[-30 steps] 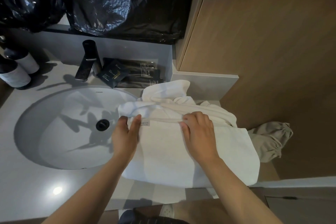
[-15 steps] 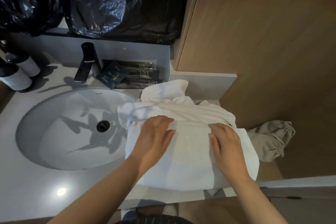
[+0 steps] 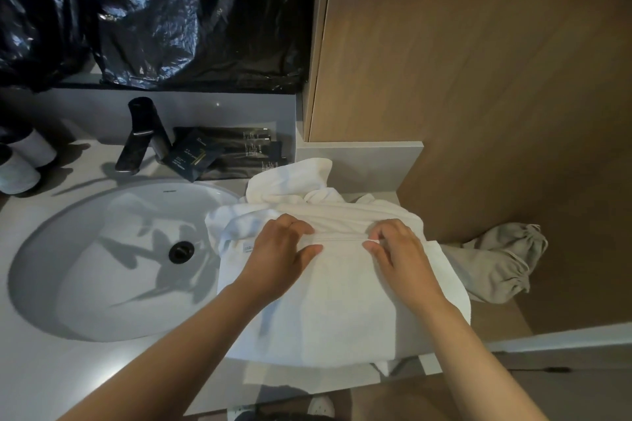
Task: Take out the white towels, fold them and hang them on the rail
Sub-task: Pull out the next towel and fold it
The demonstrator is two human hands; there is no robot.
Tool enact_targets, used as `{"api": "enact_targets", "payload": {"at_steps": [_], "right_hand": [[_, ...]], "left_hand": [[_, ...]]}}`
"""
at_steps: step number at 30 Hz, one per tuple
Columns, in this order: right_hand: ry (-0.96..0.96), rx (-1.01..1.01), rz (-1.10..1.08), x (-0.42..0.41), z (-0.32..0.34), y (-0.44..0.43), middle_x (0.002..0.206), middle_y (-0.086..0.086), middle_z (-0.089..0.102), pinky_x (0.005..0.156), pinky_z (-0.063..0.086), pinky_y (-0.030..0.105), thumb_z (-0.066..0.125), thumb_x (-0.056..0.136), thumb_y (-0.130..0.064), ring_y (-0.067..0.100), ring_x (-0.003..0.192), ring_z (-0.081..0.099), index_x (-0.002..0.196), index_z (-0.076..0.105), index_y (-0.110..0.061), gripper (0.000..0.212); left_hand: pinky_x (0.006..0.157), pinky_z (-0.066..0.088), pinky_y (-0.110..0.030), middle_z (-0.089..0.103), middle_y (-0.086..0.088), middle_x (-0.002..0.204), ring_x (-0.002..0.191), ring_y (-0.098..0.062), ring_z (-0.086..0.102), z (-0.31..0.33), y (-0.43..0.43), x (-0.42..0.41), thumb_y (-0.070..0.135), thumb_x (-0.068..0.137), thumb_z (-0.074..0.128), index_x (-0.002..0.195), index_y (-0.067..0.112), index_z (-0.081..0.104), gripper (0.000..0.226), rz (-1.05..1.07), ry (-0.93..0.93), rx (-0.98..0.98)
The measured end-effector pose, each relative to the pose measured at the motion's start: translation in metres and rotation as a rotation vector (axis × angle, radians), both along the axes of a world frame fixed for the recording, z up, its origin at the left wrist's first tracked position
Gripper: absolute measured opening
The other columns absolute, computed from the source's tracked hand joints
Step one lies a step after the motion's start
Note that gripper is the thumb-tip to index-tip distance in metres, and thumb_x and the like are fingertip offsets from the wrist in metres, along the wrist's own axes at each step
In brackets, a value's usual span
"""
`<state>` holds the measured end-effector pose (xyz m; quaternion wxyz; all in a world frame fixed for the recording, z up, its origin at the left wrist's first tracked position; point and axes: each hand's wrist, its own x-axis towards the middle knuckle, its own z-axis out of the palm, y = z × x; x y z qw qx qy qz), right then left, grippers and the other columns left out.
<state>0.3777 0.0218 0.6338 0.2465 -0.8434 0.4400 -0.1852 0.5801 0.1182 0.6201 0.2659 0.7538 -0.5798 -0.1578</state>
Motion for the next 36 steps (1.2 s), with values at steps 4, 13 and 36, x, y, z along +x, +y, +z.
{"api": "enact_targets", "payload": {"at_steps": [4,13,36], "right_hand": [[-0.020,-0.021,-0.025,0.001,-0.008,-0.001,0.098,-0.011,0.059,0.088,0.039,0.029,0.065,0.092,-0.020,0.013,0.095,0.054,0.098,0.062,-0.019,0.007],[0.109,0.032,-0.017,-0.016,-0.014,-0.013,0.110,-0.005,0.056,0.095,0.037,0.029,0.056,0.094,-0.047,0.015,0.109,0.046,0.111,0.063,-0.019,0.033],[0.042,-0.212,0.025,-0.049,0.095,-0.033,0.084,-0.014,0.051,0.085,0.030,0.032,0.045,0.083,-0.066,0.003,0.086,0.044,0.089,0.066,-0.029,0.043]], "left_hand": [[0.098,0.036,-0.030,0.058,-0.005,0.119,0.109,-0.025,0.051,0.003,-0.003,-0.004,0.040,0.091,0.062,0.117,0.014,0.063,0.037,0.007,-0.014,0.034],[0.098,0.036,-0.030,0.057,-0.002,0.119,0.111,-0.021,0.050,0.012,-0.025,-0.017,0.048,0.092,0.056,0.118,0.017,0.061,0.041,-0.096,-0.155,0.119],[0.066,0.039,-0.021,0.057,0.011,0.078,0.077,-0.007,0.054,0.100,-0.010,0.042,0.045,0.084,0.069,0.076,0.029,0.059,0.021,-0.215,0.014,0.015]]}}
